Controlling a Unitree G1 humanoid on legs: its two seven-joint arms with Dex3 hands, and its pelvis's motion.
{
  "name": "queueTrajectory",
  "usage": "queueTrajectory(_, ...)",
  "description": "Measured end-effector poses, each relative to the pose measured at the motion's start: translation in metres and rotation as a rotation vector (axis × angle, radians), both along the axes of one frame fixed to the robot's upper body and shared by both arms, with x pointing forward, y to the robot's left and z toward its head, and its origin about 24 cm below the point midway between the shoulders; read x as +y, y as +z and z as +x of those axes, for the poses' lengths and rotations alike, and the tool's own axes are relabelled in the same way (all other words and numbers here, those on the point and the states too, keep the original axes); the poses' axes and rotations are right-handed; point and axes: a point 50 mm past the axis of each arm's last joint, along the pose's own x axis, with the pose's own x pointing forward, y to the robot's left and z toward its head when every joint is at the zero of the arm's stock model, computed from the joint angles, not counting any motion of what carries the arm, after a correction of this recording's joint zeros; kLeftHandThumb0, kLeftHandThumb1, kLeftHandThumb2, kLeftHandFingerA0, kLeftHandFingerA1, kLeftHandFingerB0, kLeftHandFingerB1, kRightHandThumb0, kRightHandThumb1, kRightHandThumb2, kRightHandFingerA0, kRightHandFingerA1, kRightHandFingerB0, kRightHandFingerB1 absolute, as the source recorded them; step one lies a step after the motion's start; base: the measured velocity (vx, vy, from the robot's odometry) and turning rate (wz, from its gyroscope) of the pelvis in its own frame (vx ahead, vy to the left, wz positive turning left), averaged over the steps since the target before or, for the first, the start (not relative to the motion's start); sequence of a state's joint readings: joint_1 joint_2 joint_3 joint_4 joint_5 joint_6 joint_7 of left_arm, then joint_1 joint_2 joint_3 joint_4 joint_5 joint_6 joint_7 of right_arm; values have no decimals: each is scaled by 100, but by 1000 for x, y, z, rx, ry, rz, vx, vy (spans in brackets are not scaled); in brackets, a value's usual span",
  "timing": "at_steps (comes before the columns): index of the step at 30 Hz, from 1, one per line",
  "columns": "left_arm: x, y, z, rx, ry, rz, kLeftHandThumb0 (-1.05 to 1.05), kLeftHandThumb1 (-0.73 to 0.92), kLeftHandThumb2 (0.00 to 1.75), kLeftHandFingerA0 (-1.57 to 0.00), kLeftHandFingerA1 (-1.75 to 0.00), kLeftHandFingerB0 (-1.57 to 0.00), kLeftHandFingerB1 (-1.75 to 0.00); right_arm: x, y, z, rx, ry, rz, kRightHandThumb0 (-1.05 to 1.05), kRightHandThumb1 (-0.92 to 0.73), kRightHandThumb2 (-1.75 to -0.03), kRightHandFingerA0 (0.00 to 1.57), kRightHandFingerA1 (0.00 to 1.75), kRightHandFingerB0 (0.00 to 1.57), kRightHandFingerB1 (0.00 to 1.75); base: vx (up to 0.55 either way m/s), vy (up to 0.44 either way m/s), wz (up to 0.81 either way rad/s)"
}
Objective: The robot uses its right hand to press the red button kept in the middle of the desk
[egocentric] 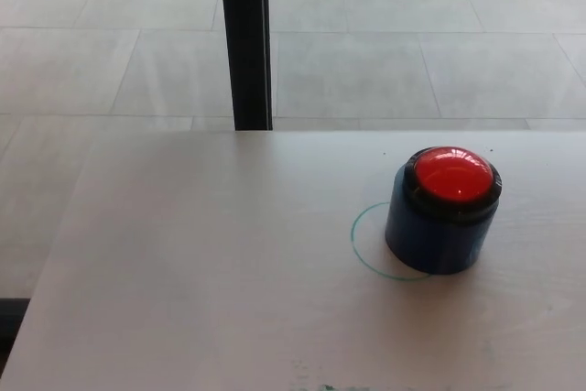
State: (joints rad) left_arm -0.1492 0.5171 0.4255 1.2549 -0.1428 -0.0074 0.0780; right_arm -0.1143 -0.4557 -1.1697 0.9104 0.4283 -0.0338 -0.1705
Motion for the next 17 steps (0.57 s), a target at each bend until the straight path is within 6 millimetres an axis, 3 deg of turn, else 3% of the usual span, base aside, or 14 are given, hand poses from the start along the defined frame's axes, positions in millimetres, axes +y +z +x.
queueTrajectory(1, 0, 0, 0, 1, -2, 1, -54, 92, 111, -61, -105, -51, -93, 1, -2, -2, -5, -8, 10, -98, -87, -75, 45, 157, 0, 22, 0, 0, 0)
queueTrajectory(2, 0, 0, 0, 2, -3, 1, -54, 92, 111, -60, -106, -48, -93, 1, -3, -3, -8, -10, 14, -101, -92, -68, 20, 138, 0, 32, 0, 0, 0)
queueTrajectory(3, 0, 0, 0, 2, -3, 1, -58, 80, 126, -65, -98, -47, -85, 2, -5, -4, -12, -13, 22, -92, -67, -125, 63, 121, 0, 52, 0, 0, 0)
queueTrajectory(4, -1, 0, 0, 2, -3, 0, -58, 79, 125, -63, -97, -47, -84, 3, -6, -6, -13, -14, 26, -97, -92, -64, 25, 130, 0, 34, 0, 0, 0)
queueTrajectory(5, -1, -1, 0, 5, -4, 1, -58, 79, 125, -63, -97, -47, -84, 4, -9, -6, -2, -6, 34, -97, -92, -64, 25, 130, 0, 34, 0, 0, 0)
queueTrajectory(6, -1, -1, 0, 6, -4, 2, -54, 92, 111, -60, -105, -45, -90, 6, -11, -5, 6, 6, 39, -98, -90, -66, 27, 120, 0, 35, 0, 0, 0)
queueTrajectory(9, -1, -1, 1, 3, -4, 1, -54, 92, 111, -59, -105, -50, -95, 11, -16, -2, 22, 31, 53, -99, -89, -64, 18, 108, 0, 43, 0, 0, 0)
queueTrajectory(10, -1, 0, 1, 1, -2, 0, -54, 92, 105, -49, -122, -37, -102, 14, -20, 0, 32, 50, 62, -98, -67, -117, 12, 73, 0, 51, 0, 0, 0)
queueTrajectory(13, -1, 0, 1, 0, -1, 0, -54, 92, 106, -49, -119, -34, -98, 22, -27, 3, 56, 95, 78, -101, -67, -118, 8, 69, 0, 51, 0, 0, 0)
queueTrajectory(14, -1, 0, 2, -1, -2, 1, -55, 92, 110, -60, -105, -41, -87, 24, -29, 4, 60, 107, 82, -100, -89, -63, 2, 103, 0, 48, 0, 0, 0)
queueTrajectory(15, -1, 0, 2, -3, -3, 1, -54, 92, 108, -47, -123, -30, -100, 25, -30, 4, 60, 113, 84, -100, -89, -61, 7, 106, 0, 51, 0, 0, 0)
queueTrajectory(16, -1, 0, 3, -6, -3, 2, -54, 92, 112, -61, -106, -46, -90, 27, -30, 5, 60, 121, 85, -98, -64, -116, 33, 93, 0, 53, 0, 0, 0)
queueTrajectory(17, -1, 1, 3, -6, -3, 2, -54, 92, 112, -61, -106, -46, -90, 27, -31, 5, 59, 123, 85, -98, -64, -116, 33, 93, 0, 53, 0, 0, 0)
